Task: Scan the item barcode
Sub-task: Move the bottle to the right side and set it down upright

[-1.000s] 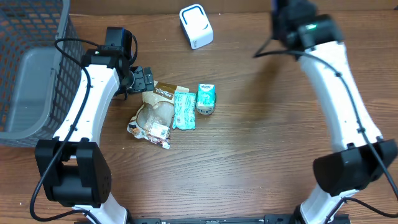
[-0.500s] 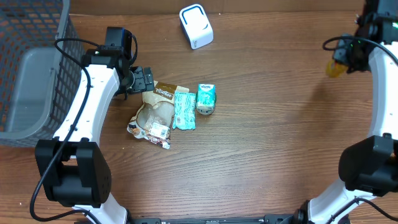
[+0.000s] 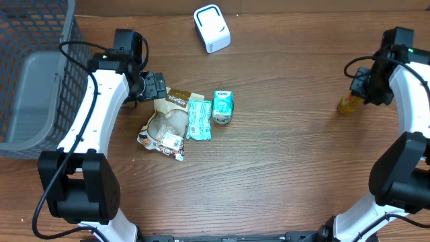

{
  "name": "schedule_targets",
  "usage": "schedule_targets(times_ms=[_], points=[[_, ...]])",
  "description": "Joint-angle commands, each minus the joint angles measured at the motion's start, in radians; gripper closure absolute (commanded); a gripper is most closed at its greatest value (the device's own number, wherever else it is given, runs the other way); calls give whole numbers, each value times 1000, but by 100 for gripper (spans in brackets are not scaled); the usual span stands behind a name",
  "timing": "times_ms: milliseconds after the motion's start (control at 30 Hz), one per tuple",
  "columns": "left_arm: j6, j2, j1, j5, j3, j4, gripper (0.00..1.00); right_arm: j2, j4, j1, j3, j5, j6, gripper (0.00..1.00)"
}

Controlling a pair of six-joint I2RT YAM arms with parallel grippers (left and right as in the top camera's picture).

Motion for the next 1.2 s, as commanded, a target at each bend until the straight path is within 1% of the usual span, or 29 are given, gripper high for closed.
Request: schedule_targets(times_ms=[0, 100, 167, 333, 400, 500, 600, 933, 1067, 1167], points=[[-3, -8, 0, -6, 11, 0, 0, -19, 7, 2, -13, -6, 7, 76], [-3, -8, 0, -6, 11, 0, 0, -19, 13, 2, -35, -6, 7, 75], [-3, -8, 0, -5, 11, 0, 0, -19, 24, 2, -48, -6, 7, 73], [-3, -8, 0, -6, 11, 0, 0, -19, 26, 2, -51, -6, 6, 59], [-3, -8, 0, -6, 11, 0, 0, -19, 27, 2, -52, -6, 7, 48], [-3, -8, 0, -6, 11, 0, 0, -19, 25, 2, -52, -6, 6, 27], [-3, -8, 0, -6, 11, 0, 0, -19, 37, 2, -51, -5, 6, 10], [-3, -8, 0, -6, 11, 0, 0, -20, 212, 1, -37, 29, -5, 7], [-3, -8, 0, -6, 11, 0, 0, -20, 216, 6, 29, 28, -5, 7], [-3, -8, 0, -6, 11, 0, 0, -22, 173, 11, 108, -4, -5, 8]])
